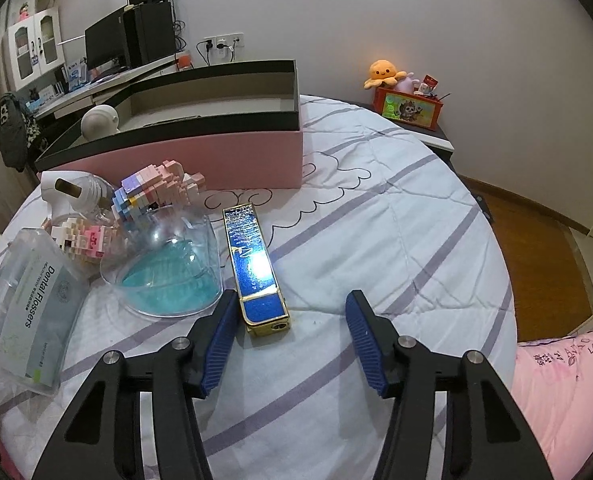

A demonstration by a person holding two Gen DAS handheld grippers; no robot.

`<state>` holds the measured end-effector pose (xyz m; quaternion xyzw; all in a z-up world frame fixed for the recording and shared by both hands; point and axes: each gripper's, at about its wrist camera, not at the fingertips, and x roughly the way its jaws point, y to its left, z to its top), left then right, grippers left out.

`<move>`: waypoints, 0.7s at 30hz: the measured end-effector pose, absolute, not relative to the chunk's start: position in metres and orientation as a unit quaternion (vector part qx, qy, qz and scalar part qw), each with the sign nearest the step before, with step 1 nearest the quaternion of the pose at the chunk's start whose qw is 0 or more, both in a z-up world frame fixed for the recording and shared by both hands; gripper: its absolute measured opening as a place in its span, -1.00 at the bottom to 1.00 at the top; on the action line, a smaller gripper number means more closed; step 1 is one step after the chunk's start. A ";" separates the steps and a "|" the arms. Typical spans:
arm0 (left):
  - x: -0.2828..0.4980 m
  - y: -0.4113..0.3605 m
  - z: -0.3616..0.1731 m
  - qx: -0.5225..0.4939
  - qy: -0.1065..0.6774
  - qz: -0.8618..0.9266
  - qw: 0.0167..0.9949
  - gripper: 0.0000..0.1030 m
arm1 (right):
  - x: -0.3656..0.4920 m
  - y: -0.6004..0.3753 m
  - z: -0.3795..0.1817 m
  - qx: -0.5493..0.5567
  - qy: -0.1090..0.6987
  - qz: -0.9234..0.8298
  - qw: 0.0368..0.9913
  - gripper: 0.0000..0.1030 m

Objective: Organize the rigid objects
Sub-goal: 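Grasp the doll in blue dress with the left tool while the right tool grasps the blue-gold box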

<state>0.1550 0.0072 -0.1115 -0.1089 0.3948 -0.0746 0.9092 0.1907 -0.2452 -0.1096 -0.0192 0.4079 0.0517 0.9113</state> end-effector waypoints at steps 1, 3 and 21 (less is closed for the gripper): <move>0.158 0.003 -0.113 -0.097 0.399 -0.072 0.909 0.53 | 0.191 -0.245 -0.109 -0.019 0.408 0.052 0.911 0.09; 0.166 -0.009 -0.117 -0.061 0.415 -0.068 0.905 0.52 | 0.192 -0.245 -0.109 -0.021 0.408 0.051 0.911 0.09; 0.175 -0.022 -0.118 -0.017 0.425 -0.084 0.901 0.25 | 0.225 -0.234 -0.109 -0.050 0.423 0.095 0.900 -0.47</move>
